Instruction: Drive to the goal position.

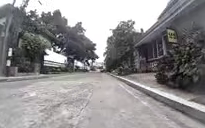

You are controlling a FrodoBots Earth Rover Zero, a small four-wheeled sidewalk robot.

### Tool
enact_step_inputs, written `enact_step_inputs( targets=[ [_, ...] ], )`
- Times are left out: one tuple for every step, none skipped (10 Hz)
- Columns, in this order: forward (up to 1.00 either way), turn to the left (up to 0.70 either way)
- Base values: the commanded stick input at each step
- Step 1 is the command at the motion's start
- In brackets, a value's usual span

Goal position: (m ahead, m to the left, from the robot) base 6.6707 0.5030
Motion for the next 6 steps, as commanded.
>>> enact_step_inputs(
  targets=[
    [1.00,0.00],
    [1.00,0.00],
    [1.00,0.00],
    [1.00,0.00],
    [1.00,0.00],
    [1.00,0.00]
  ],
)
